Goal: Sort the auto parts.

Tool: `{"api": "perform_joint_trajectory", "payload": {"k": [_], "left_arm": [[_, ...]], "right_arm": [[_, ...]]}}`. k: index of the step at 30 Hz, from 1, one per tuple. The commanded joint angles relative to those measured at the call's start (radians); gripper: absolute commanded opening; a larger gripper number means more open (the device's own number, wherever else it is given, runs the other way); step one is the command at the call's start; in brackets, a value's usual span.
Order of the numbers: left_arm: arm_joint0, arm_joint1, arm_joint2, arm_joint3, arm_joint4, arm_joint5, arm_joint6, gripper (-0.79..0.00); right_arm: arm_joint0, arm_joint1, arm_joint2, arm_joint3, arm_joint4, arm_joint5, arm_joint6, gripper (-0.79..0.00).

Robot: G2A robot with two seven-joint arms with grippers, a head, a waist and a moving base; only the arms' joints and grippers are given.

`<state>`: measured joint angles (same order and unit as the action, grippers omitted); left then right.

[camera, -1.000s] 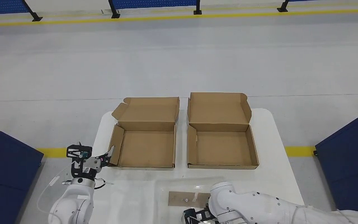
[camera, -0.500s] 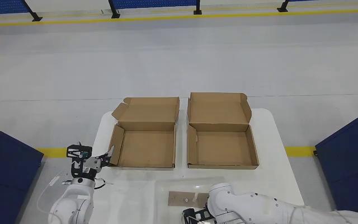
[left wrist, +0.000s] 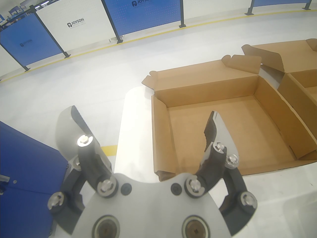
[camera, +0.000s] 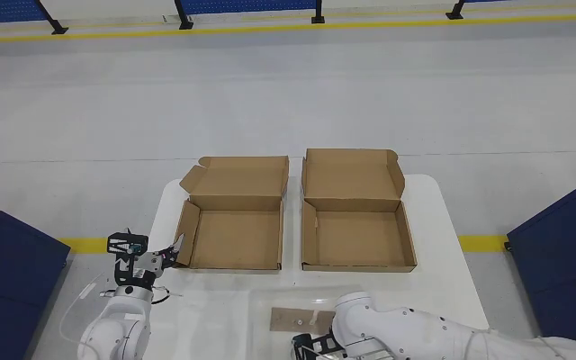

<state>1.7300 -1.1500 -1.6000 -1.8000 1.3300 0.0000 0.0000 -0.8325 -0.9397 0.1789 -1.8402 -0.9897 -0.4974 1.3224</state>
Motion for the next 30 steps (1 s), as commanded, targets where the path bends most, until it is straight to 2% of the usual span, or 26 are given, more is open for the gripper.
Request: {"api": "perform_joint_trajectory", "payload": {"k": [1,9,10,11,12,13,14,15,18,21,24,28,30], "left_arm": [[0.0,0.0,0.0,0.0,0.0,0.0,0.0,0.0],[0.0,0.0,0.0,0.0,0.0,0.0,0.0,0.0],[0.0,0.0,0.0,0.0,0.0,0.0,0.0,0.0],[0.0,0.0,0.0,0.0,0.0,0.0,0.0,0.0],[0.0,0.0,0.0,0.0,0.0,0.0,0.0,0.0],[0.0,0.0,0.0,0.0,0.0,0.0,0.0,0.0],[0.0,0.0,0.0,0.0,0.0,0.0,0.0,0.0],[0.0,0.0,0.0,0.0,0.0,0.0,0.0,0.0],[0.0,0.0,0.0,0.0,0.0,0.0,0.0,0.0],[0.0,0.0,0.0,0.0,0.0,0.0,0.0,0.0],[0.0,0.0,0.0,0.0,0.0,0.0,0.0,0.0],[0.0,0.0,0.0,0.0,0.0,0.0,0.0,0.0],[0.0,0.0,0.0,0.0,0.0,0.0,0.0,0.0]], "right_arm": [[-0.002,0.003,0.006,-0.006,-0.001,-0.006,-0.006,-0.785],[-0.015,0.014,0.017,-0.013,-0.012,-0.009,-0.009,-0.785],[-0.014,0.015,0.016,-0.014,-0.012,-0.008,-0.008,-0.588],[-0.014,0.015,0.014,-0.014,-0.01,-0.007,-0.006,-0.437],[-0.012,0.015,0.012,-0.015,-0.011,-0.005,-0.005,-0.382],[-0.011,0.015,0.009,-0.016,-0.011,-0.002,-0.002,-0.191],[-0.008,0.015,0.007,-0.019,-0.013,0.0,0.001,-0.071],[-0.006,0.015,0.003,-0.023,-0.017,0.003,0.003,-0.012],[0.001,0.014,-0.008,-0.032,-0.025,0.009,0.01,0.0],[0.0,0.014,-0.009,-0.04,-0.038,0.021,0.021,-0.04],[-0.003,0.014,-0.009,-0.043,-0.048,0.033,0.033,-0.114],[-0.008,0.013,-0.009,-0.04,-0.053,0.048,0.048,-0.246],[-0.009,0.012,-0.009,-0.035,-0.054,0.049,0.049,-0.388]]}}
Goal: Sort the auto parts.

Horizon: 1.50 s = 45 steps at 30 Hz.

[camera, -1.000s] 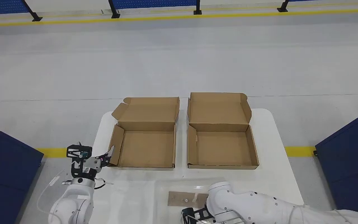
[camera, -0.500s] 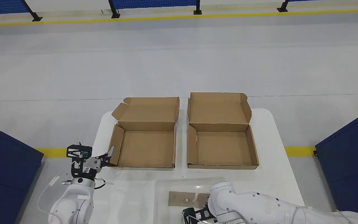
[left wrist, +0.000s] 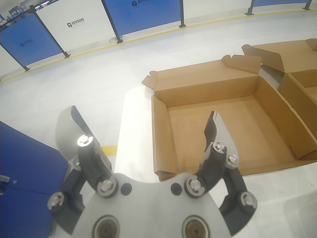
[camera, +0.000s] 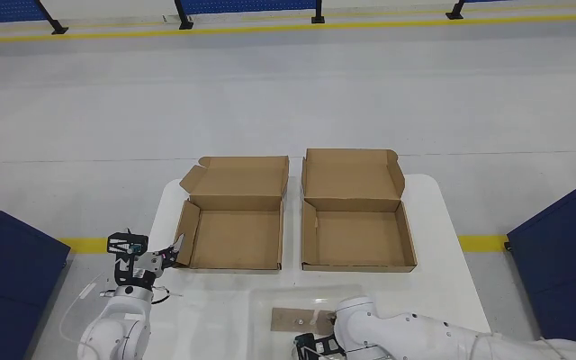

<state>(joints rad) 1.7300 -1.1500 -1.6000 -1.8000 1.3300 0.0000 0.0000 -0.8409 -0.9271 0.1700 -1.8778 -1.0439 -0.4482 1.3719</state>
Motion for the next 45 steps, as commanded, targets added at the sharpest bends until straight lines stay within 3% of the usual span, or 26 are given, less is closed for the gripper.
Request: {"api": "perform_joint_trajectory", "payload": {"k": [1,8,10,12,13,26,45], "left_arm": [[0.0,0.0,0.0,0.0,0.0,0.0,0.0,0.0],[0.0,0.0,0.0,0.0,0.0,0.0,0.0,0.0],[0.0,0.0,0.0,0.0,0.0,0.0,0.0,0.0],[0.0,0.0,0.0,0.0,0.0,0.0,0.0,0.0],[0.0,0.0,0.0,0.0,0.0,0.0,0.0,0.0],[0.0,0.0,0.0,0.0,0.0,0.0,0.0,0.0],[0.0,0.0,0.0,0.0,0.0,0.0,0.0,0.0]], "right_arm": [[-0.001,-0.001,0.0,0.006,0.0,0.001,0.001,-0.403],[-0.003,-0.011,0.0,0.026,0.005,0.012,0.012,-0.486],[-0.003,-0.014,0.0,0.032,0.005,0.013,0.013,-0.542],[-0.002,-0.017,0.0,0.037,0.005,0.013,0.013,-0.751],[-0.001,-0.018,0.0,0.039,0.005,0.013,0.013,-0.785],[0.008,-0.026,0.007,0.039,0.032,0.013,0.012,-0.785],[-0.04,0.017,0.083,-0.009,0.029,-0.03,-0.044,-0.785]]}}
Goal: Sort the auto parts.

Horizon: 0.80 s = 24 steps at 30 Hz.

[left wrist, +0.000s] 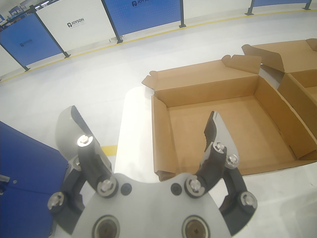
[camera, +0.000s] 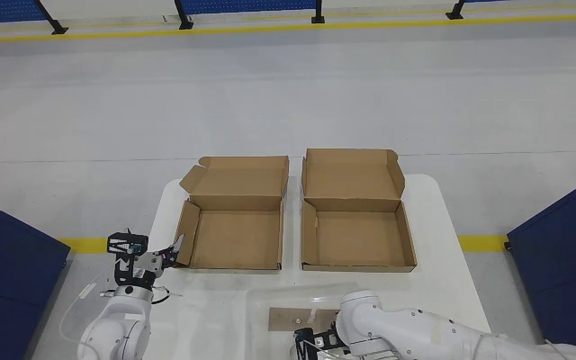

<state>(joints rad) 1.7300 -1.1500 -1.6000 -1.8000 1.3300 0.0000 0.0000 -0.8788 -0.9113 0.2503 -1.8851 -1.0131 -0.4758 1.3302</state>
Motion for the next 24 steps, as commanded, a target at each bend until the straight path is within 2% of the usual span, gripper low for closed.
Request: {"api": "perform_joint_trajectory", "payload": {"k": [1,16,24], "left_arm": [[0.0,0.0,0.0,0.0,0.0,0.0,0.0,0.0],[0.0,0.0,0.0,0.0,0.0,0.0,0.0,0.0],[0.0,0.0,0.0,0.0,0.0,0.0,0.0,0.0]], "right_arm": [[-0.005,0.003,0.006,-0.004,-0.004,-0.003,-0.006,-0.785],[-0.046,0.026,0.054,-0.035,-0.027,-0.028,-0.04,-0.785],[-0.072,0.047,0.105,-0.041,-0.016,-0.045,-0.114,-0.785]]}}
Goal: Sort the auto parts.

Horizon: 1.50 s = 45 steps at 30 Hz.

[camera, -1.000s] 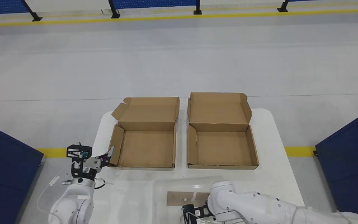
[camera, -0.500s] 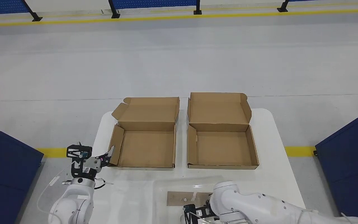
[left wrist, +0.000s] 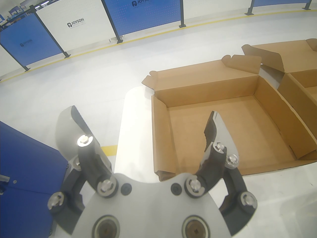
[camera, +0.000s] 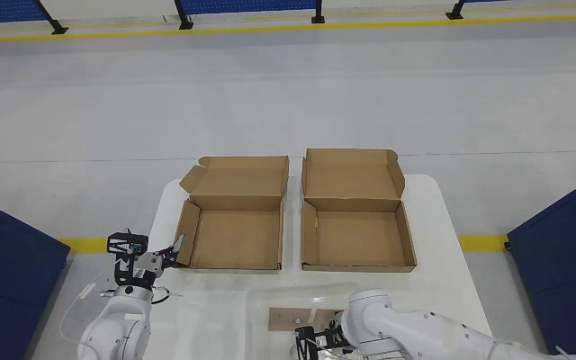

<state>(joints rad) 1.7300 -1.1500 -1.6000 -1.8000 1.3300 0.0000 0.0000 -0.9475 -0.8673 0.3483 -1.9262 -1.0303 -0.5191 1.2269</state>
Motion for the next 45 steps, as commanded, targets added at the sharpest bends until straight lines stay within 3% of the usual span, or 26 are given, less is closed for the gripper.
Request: {"api": "perform_joint_trajectory", "payload": {"k": [1,10,22,30,42,45], "left_arm": [[0.0,0.0,0.0,0.0,0.0,0.0,0.0,0.0],[0.0,0.0,0.0,0.0,0.0,0.0,0.0,0.0],[0.0,0.0,0.0,0.0,0.0,0.0,0.0,0.0],[0.0,0.0,0.0,0.0,0.0,0.0,0.0,0.0],[0.0,0.0,0.0,0.0,0.0,0.0,0.0,0.0],[0.0,0.0,0.0,0.0,0.0,0.0,0.0,0.0]], "right_arm": [[-0.007,0.007,0.016,0.0,0.003,-0.007,-0.023,-0.785],[-0.045,0.056,0.113,0.017,0.059,-0.102,-0.148,-0.785],[-0.049,0.057,0.118,0.016,0.063,-0.103,-0.162,-0.785],[-0.074,0.075,0.171,0.058,0.101,-0.203,-0.324,-0.785],[-0.186,0.168,0.39,0.151,0.176,-0.491,-0.678,-0.785],[-0.223,0.189,0.424,0.147,0.163,-0.493,-0.757,-0.785]]}}
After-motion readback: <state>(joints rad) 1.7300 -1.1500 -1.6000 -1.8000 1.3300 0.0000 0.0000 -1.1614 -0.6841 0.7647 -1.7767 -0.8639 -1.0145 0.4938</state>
